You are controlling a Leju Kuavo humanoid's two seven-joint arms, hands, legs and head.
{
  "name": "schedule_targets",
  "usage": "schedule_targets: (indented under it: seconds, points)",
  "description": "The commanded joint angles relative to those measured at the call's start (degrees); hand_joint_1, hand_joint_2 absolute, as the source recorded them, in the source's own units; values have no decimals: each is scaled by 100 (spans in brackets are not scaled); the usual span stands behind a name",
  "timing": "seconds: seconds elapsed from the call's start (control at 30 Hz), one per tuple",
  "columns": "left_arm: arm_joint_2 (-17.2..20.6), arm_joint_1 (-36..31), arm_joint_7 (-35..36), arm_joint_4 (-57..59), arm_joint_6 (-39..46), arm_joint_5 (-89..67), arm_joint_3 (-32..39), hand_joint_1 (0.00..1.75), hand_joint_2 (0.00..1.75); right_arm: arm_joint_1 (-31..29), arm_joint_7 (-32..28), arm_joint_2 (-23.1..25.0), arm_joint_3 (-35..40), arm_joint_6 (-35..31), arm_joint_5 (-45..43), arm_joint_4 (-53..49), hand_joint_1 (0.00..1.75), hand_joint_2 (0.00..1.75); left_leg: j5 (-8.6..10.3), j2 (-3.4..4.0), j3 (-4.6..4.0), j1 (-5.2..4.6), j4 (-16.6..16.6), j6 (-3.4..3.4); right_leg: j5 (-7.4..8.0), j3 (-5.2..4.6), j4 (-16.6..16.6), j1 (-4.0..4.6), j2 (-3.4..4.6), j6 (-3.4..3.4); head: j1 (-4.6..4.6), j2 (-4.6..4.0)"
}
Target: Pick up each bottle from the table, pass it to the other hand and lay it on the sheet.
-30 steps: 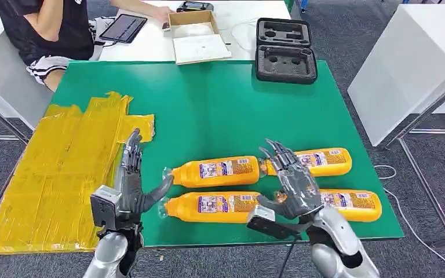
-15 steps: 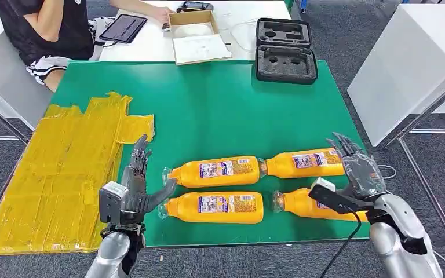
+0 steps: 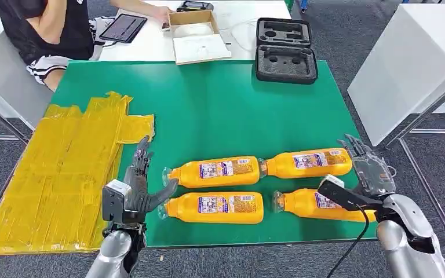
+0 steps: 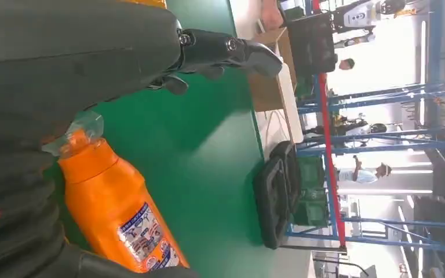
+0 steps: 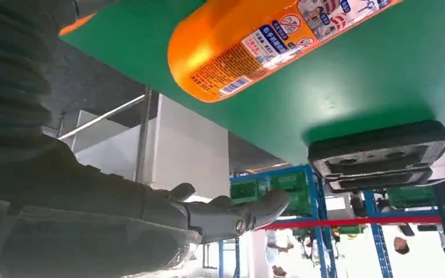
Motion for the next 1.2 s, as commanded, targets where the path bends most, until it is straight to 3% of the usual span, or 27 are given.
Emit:
schedule_targets:
  seconds: [0.03,0.17,0.37,0.4,0.43,0.53,0.57,0.7,0.9,1.2]
  points:
    - [1,-226,58,408,-16,51,66,0,175,-191,45,110,-52,32,176,388,0,175,-13,10,30,3,-1,-12,-10,32,-6,4,1,-5,0,0]
    - [-27,-350,75,673,-77,119,75,0,175,-188,103,9,-167,161,692,792,0,175,-37,11,77,4,7,-24,-35,83,-3,7,-8,-9,0,0]
    - [-4,-484,60,832,-130,211,59,0,175,-89,-131,115,-137,479,788,886,0,175,-19,10,46,4,-1,-15,-15,50,-10,6,-1,-6,0,0]
    - [16,-493,59,843,-128,238,59,0,175,36,-205,93,-120,588,719,738,0,175,-23,11,54,3,0,-17,-20,59,-8,6,-2,-7,0,0]
    - [50,-439,95,840,6,302,146,0,175,469,-796,71,-19,572,546,81,0,175,-18,6,44,2,-2,-15,-16,48,-8,4,-5,-6,0,0]
    - [115,-301,51,806,43,385,296,0,175,1294,-762,409,7,720,622,-1422,0,175,-36,-14,76,2,0,-26,-44,83,-1,6,-30,-13,2,0]
    - [104,-267,51,773,38,382,334,0,175,1408,-668,500,54,704,773,-1659,0,175,-22,-8,51,2,-4,-19,-27,53,-4,5,-20,-11,0,0]
    - [29,-186,98,660,-2,282,401,0,175,1489,-307,650,74,539,1278,-1757,0,175,-36,-7,57,2,-1,-13,-40,65,-2,5,-16,5,-2,0]
    - [-81,-91,236,578,-50,144,496,0,175,1658,-295,1102,-415,370,1459,-1702,0,175,-39,-17,51,5,-3,-17,-44,59,-7,5,-25,-1,2,0]
    - [-84,-79,235,586,-50,145,496,0,175,1679,-297,1109,-423,369,1461,-1690,0,175,-48,-11,64,-1,4,-19,-51,73,-2,2,-22,-2,0,0]
